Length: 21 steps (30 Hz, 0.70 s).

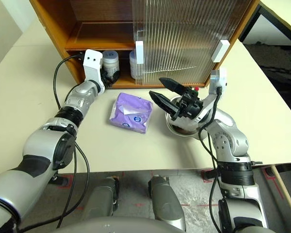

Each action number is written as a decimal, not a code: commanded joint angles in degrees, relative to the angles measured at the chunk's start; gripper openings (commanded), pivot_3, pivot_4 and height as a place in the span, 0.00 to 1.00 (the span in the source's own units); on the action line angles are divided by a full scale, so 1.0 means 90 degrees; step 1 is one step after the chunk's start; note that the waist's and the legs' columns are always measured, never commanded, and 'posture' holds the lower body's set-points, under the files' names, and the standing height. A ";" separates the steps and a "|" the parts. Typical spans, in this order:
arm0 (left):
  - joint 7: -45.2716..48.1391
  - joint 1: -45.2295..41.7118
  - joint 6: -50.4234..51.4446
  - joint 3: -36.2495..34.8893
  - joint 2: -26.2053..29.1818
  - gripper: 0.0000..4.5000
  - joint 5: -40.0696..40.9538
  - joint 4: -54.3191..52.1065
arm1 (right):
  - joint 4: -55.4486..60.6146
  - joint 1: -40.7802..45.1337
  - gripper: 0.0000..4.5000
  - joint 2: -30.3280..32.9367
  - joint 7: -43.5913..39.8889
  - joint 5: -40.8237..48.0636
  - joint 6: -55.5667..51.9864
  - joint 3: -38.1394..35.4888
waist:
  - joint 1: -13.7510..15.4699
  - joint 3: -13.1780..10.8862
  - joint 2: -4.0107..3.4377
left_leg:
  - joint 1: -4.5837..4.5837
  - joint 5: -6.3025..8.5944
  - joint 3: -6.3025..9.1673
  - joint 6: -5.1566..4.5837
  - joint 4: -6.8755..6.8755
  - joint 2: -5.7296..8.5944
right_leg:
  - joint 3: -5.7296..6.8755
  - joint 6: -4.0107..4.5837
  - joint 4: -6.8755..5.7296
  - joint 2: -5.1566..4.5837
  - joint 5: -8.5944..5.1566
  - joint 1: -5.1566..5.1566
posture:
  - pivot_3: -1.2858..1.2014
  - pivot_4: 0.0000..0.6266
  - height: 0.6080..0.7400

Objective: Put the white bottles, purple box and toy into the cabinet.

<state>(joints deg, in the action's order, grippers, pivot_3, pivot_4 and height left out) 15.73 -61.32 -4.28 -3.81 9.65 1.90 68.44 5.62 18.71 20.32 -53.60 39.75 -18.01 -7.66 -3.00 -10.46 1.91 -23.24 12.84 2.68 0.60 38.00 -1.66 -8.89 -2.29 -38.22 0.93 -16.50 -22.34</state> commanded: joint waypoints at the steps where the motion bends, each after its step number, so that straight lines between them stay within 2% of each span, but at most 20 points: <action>1: -0.0015 0.0062 0.0235 0.0041 -0.0089 0.92 -0.0133 0.0353 | 0.0305 -0.0139 1.00 0.0106 0.0013 0.0136 -0.0135 -0.0052 | -0.0008 -0.0014 -0.0008 | -0.0002 -0.0001 0.0000 0.0001 0.0000 0.0000 | 0.0000 -0.0001 0.0001 -0.0002 0.0000 0.0000 | 0.52 0.29 1.00; 2: 0.0006 0.0038 0.0293 0.0013 -0.0078 0.99 -0.0108 0.0356 | 0.0207 -0.0137 1.00 0.0164 0.0043 0.0125 -0.0105 -0.0164 | -0.0018 -0.0030 -0.0005 | -0.0002 -0.0002 -0.0001 0.0001 0.0000 0.0002 | -0.0002 -0.0001 0.0004 -0.0002 0.0000 0.0000 | 0.51 0.33 1.00; 4: 0.0102 0.0041 0.0376 0.0004 -0.0067 1.00 -0.0093 0.0343 | 0.0060 -0.0139 1.00 0.0288 0.0084 0.0182 -0.0124 -0.0368 | -0.0032 -0.0111 0.0005 | 0.0000 -0.0003 -0.0001 0.0001 0.0001 0.0002 | -0.0001 -0.0002 0.0010 -0.0004 0.0001 0.0005 | 0.51 0.36 1.00; 8: 0.0188 0.0145 0.0453 0.0019 -0.0030 1.00 -0.0087 0.0149 | 0.0045 -0.0188 1.00 0.0654 0.0031 0.0469 -0.0600 -0.0571 | -0.0037 -0.0200 -0.0012 | -0.0003 -0.0007 -0.0005 0.0003 0.0002 0.0008 | -0.0001 -0.0013 0.0012 -0.0017 0.0008 0.0007 | 0.52 0.35 1.00; 13: 0.0471 0.0419 0.0644 0.0234 0.0050 1.00 -0.0187 -0.0436 | -0.0123 -0.0075 1.00 0.0652 0.0012 0.0467 -0.0708 -0.0501 | -0.0082 -0.0207 -0.0013 | 0.0001 -0.0009 0.0000 0.0001 0.0000 0.0006 | 0.0000 -0.0014 0.0005 -0.0011 0.0018 0.0005 | 0.52 0.31 1.00; 17: 0.0861 0.1794 0.1691 0.0695 0.0236 1.00 -0.0234 -0.2984 | -0.0263 0.0009 1.00 0.0463 -0.0019 0.0635 -0.0746 -0.0499 | -0.0156 -0.0206 -0.0020 | 0.0002 -0.0018 -0.0002 0.0015 -0.0009 0.0003 | -0.0014 -0.0013 0.0013 -0.0006 0.0019 0.0001 | 0.53 0.30 1.00; 21: 0.0842 0.3182 0.2975 0.0981 0.0550 1.00 -0.0349 -0.5679 | -0.0477 -0.0001 1.00 0.0607 -0.0391 0.0359 -0.0635 -0.0318 | -0.0117 -0.0205 -0.0019 | -0.0002 -0.0019 -0.0002 0.0018 -0.0014 -0.0006 | -0.0012 -0.0010 0.0015 -0.0008 0.0021 0.0000 | 0.54 0.31 1.00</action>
<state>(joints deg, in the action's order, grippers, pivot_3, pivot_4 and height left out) 22.69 -37.11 15.08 2.55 13.13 0.88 21.69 2.57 19.01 25.54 -56.26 43.75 -24.30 -10.67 -4.06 -12.31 1.74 -23.26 12.67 2.67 0.77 37.85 -1.72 -8.99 -2.38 -38.07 0.84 -16.32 -22.34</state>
